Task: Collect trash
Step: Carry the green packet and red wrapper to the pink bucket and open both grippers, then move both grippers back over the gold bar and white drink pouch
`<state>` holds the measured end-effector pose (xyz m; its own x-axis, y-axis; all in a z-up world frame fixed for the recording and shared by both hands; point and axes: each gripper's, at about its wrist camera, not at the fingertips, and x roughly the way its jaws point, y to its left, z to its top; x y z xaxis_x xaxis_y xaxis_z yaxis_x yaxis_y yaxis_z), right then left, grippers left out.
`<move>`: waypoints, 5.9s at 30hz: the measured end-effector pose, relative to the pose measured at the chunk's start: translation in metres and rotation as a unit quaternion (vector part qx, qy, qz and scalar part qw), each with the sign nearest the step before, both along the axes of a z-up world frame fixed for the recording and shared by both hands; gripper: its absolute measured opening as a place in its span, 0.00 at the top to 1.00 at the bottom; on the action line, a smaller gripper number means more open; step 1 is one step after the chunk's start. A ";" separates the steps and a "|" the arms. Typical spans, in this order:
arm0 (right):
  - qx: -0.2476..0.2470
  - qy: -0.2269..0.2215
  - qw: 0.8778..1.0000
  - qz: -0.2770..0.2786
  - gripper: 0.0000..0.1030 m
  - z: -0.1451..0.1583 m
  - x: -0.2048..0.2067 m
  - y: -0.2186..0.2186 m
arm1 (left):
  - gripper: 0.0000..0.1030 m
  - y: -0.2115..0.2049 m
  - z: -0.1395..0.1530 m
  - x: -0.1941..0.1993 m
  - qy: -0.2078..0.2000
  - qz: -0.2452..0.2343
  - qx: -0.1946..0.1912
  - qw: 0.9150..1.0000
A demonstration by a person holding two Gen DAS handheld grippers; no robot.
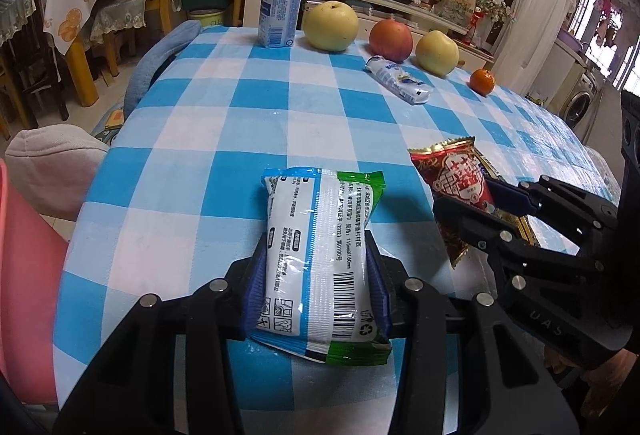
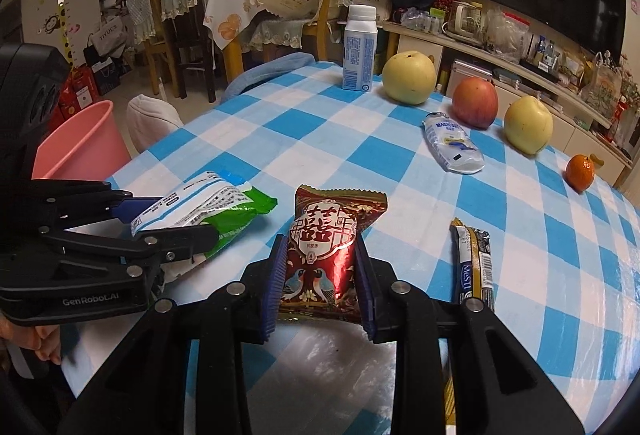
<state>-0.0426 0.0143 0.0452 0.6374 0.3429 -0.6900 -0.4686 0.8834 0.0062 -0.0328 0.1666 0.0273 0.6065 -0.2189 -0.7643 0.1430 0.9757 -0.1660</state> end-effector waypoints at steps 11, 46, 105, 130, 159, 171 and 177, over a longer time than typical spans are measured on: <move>0.028 0.016 0.999 -0.013 0.68 0.009 -0.015 0.001 | 0.56 0.018 0.025 -0.011 -0.031 0.009 -0.017 0.999; 0.101 0.049 0.993 0.048 0.68 0.044 -0.050 0.109 | 0.56 0.140 0.087 -0.053 -0.118 0.119 -0.083 0.982; 0.072 0.011 0.994 0.076 0.09 0.048 -0.053 0.206 | 0.13 0.254 0.069 -0.062 -0.086 0.292 -0.074 0.950; 0.057 0.000 0.998 0.017 0.08 0.050 -0.064 0.120 | 0.11 0.180 0.070 -0.032 -0.083 0.225 -0.024 0.970; 0.092 -0.009 0.995 -0.031 0.08 0.064 -0.063 0.019 | 0.08 0.065 0.051 0.006 -0.057 0.122 0.008 0.991; 0.105 0.013 0.991 -0.077 0.08 0.056 -0.046 -0.045 | 0.07 0.023 0.036 0.026 -0.011 0.113 0.004 0.994; 0.108 0.013 0.988 -0.114 0.08 0.054 -0.035 -0.080 | 0.07 -0.010 0.031 0.030 -0.014 0.061 0.007 0.998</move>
<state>-0.0773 -0.0662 0.0991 0.6980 0.3339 -0.6335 -0.2553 0.9425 0.2155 -0.0031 0.1570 0.0580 0.6491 -0.1328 -0.7490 0.0283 0.9882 -0.1507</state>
